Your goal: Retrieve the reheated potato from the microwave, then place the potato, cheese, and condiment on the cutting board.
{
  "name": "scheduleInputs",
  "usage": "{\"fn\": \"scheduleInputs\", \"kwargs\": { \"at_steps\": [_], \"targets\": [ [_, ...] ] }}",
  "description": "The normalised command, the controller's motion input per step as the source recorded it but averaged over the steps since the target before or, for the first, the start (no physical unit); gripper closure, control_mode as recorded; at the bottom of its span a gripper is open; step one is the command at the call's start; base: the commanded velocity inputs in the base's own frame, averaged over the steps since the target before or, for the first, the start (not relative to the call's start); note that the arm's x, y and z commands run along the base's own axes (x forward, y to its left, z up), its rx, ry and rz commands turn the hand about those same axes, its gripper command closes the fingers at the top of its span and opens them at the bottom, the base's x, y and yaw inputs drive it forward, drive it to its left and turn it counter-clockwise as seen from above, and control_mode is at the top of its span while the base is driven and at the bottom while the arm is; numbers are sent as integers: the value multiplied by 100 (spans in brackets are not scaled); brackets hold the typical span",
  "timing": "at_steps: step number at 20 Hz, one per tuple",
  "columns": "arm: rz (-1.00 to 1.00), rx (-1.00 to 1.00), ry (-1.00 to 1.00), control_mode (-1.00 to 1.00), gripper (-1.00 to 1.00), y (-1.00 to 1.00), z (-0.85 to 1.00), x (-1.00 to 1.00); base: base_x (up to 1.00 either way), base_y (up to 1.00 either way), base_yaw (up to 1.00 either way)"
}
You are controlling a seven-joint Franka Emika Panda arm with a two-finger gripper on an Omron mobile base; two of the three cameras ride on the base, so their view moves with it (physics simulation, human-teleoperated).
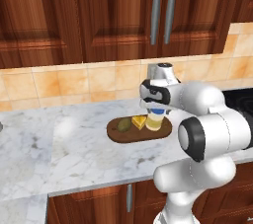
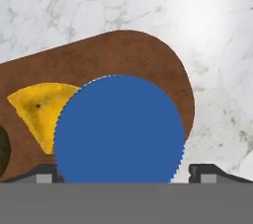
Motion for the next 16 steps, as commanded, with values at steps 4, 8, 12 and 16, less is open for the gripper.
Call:
{"fn": "scheduleInputs", "kwargs": {
  "at_steps": [4, 8, 12, 16],
  "targets": [
    [0, 0, 18, -100, -100, 0, -1, -23, 0, 0, 0],
    [0, 1, 12, -100, -100, 0, 0, -30, 0, 0, 0],
    [0, 3, 9, -100, -100, 0, 0, -31, 0, 0, 0],
    [0, 3, 8, -100, -100, 0, 1, -30, 0, 0, 0]
  ]
}}
